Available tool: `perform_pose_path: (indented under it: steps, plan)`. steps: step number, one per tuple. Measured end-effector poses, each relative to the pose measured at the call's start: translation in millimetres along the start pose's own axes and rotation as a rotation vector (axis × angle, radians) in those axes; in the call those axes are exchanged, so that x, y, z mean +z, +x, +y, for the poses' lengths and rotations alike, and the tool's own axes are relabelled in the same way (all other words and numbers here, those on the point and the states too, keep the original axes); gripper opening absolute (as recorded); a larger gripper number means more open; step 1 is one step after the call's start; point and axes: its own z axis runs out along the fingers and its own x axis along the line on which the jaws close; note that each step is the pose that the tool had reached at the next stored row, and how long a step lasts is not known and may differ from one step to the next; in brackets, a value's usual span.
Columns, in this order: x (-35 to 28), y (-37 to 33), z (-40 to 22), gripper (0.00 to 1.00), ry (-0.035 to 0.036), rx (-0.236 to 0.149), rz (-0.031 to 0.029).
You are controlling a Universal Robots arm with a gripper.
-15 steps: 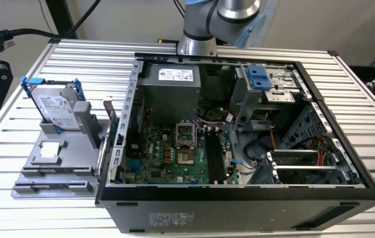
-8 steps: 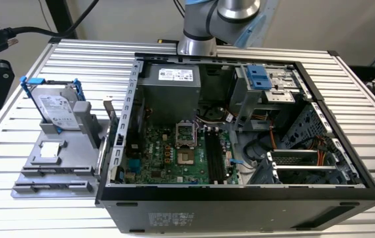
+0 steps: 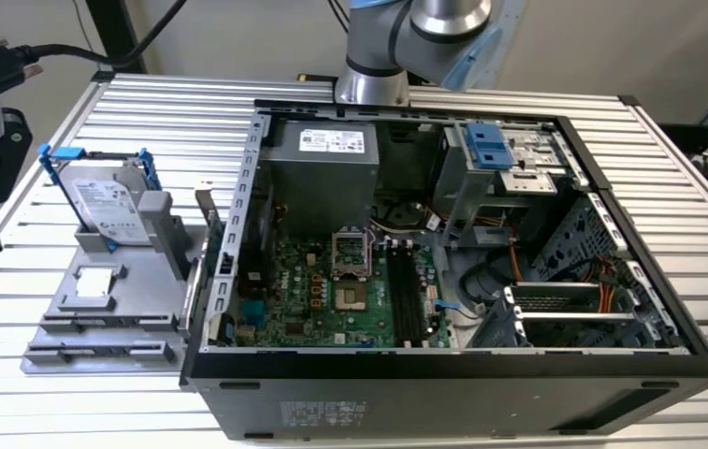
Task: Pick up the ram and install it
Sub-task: 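Pick up the ram and move it above insertion slot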
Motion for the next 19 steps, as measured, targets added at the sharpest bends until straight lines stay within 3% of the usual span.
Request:
perform_pose_path:
  steps: [5,19]
  plan:
    - [0.1,-0.4,0.6,0.0,0.0057,-0.049,0.004]
    - [0.5,-1.0,1.3,0.0,0.0081,-0.274,0.0062]
